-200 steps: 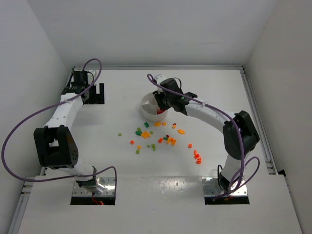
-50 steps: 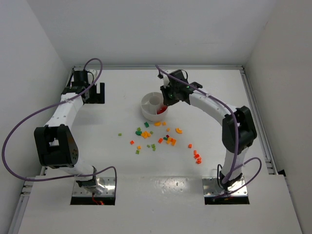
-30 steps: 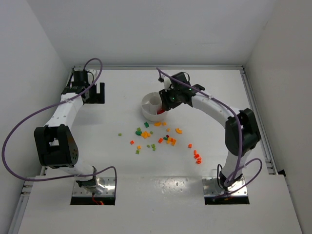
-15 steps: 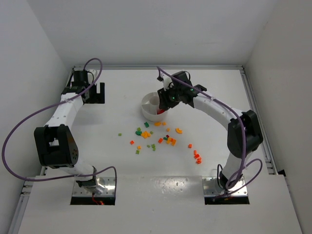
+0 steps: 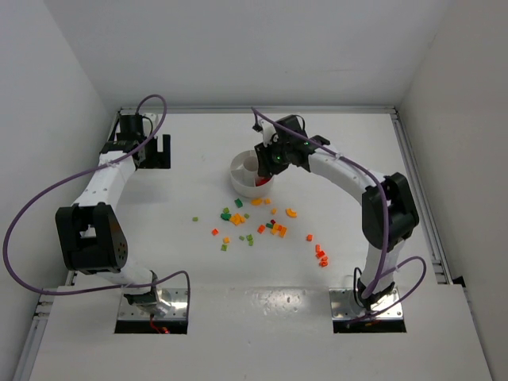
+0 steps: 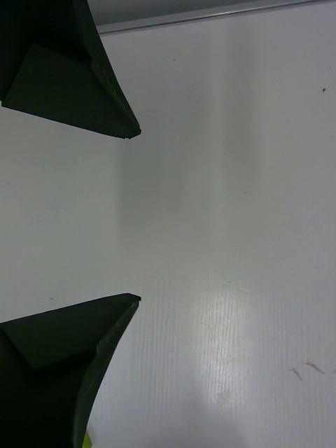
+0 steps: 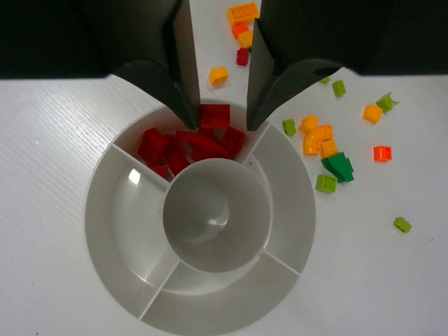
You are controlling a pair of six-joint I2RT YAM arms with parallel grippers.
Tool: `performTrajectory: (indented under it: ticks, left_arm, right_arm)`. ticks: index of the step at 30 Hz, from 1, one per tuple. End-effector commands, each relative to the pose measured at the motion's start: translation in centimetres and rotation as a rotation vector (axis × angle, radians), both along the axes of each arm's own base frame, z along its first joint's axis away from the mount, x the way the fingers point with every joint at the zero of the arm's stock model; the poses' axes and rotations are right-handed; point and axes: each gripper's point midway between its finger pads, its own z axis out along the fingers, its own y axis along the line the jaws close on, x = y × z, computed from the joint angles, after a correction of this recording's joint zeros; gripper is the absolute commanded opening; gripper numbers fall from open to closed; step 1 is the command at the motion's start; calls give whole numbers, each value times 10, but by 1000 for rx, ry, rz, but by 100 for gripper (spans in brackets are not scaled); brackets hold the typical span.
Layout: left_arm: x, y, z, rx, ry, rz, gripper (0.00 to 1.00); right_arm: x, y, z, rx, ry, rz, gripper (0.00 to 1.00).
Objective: Sort the legos into containers by color
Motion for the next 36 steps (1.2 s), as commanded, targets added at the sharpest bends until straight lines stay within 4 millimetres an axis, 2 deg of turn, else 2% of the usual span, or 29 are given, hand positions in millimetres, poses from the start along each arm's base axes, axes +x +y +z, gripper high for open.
performTrajectory:
  ticks: [1, 5, 6, 7, 9, 14, 15, 18, 19, 20, 21, 22, 24, 25, 26, 27, 29, 30, 33, 36]
  left_arm:
    - [9, 6, 24, 3, -70, 18, 100]
    - [9, 6, 24, 3, -70, 18, 100]
    - [9, 6, 24, 3, -70, 18, 100]
    - [9, 6, 24, 3, -70, 18, 100]
    - [9, 6, 24, 3, -70, 18, 100]
    - [9, 6, 24, 3, -70, 18, 100]
    - [9, 6, 24, 3, -70, 18, 100]
    - [8, 6, 28, 11, -78, 12, 100]
    - [8, 7, 28, 18, -77, 4, 100]
    - [6, 7, 24, 17, -68, 4, 100]
    - [7, 4, 24, 8, -69, -5, 100]
    - [7, 5, 24, 16, -68, -12, 100]
    - [7, 3, 24, 8, -69, -20, 100]
    - [5, 3, 20, 7, -60, -20, 100]
    - [5, 3, 20, 7, -60, -20, 100]
    - [5, 1, 20, 0, -60, -26, 100]
    - [5, -1, 20, -14, -62, -25, 100]
    - [7, -1, 21, -19, -72, -18, 100]
    - [8, -3, 21, -25, -72, -25, 100]
    - [4, -1, 26, -15, -84, -16, 100]
  right_arm:
    - [12, 10, 20, 35, -53, -8, 32]
    - [14, 11, 18, 39, -48, -15, 30]
    - [14, 11, 18, 39, -48, -15, 21]
    - [14, 11, 18, 39, -48, -15, 21]
    - [13, 11, 19, 44, -56, -14, 32]
    - [9, 8, 16, 33, -38, -15, 35]
    - [8, 6, 22, 25, -66, 8, 35]
    - [-19, -2, 17, 8, -61, 116, 35]
    - [-37, -11, 14, -4, -55, 146, 35]
    - [-45, -17, 12, -28, -73, 197, 34]
    - [-54, -23, 9, -47, -74, 219, 34]
    - [-70, -34, 1, -70, -61, 240, 34]
    - [-85, -46, -11, -115, -59, 294, 33]
    - [-95, -55, -27, -145, -19, 300, 33]
    - [-103, -56, -30, -151, -5, 310, 33]
    - [-105, -65, -39, -192, 2, 299, 33]
    - [-105, -67, -53, -229, 21, 284, 33]
    - [-106, -70, -66, -269, 51, 268, 33]
    - [-95, -69, -75, -303, 42, 200, 33]
    - [-92, -65, -85, -327, 56, 149, 25]
